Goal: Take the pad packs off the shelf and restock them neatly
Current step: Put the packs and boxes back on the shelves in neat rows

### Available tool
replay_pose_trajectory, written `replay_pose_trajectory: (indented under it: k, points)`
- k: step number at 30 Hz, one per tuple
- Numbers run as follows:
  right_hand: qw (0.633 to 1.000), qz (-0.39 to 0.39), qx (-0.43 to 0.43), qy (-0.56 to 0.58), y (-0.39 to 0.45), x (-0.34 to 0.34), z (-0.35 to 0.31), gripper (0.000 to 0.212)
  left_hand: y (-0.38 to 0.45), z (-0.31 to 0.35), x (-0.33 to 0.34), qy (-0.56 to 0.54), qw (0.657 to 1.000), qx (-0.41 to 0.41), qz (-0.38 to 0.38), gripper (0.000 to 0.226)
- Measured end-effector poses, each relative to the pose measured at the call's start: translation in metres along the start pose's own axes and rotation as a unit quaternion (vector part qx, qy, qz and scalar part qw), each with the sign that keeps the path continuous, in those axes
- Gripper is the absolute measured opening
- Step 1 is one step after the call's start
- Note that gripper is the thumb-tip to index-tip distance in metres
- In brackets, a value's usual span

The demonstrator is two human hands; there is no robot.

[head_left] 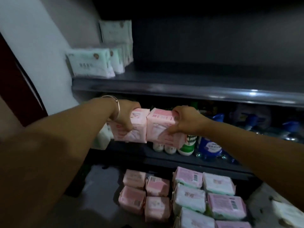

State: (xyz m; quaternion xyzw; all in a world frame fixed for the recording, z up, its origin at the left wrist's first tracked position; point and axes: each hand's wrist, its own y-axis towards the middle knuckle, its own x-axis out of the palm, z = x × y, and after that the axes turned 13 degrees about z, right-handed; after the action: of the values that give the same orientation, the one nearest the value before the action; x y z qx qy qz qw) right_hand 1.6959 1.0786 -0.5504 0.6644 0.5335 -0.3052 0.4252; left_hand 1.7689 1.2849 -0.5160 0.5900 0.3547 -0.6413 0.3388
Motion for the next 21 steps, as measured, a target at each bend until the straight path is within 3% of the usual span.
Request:
replay_pose_trajectory:
  k: [4, 10, 21]
  points:
    - [0.999, 0.032, -0.004, 0.039, 0.009, -0.054, 0.001, 0.051, 0.009, 0.023, -0.054, -0.022, 0.999, 0.011, 0.033, 0.063]
    - [0.993, 0.087, -0.01, 0.079, 0.041, -0.112, 0.019, 0.063, 0.041, 0.047, -0.109, -0.025, 0.997, 0.01, 0.074, 0.072]
    - [0.972, 0.095, 0.062, 0.208, 0.134, -0.12, 0.04, 0.042, 0.122, 0.015, -0.134, -0.046, 0.991, -0.008, 0.125, 0.068]
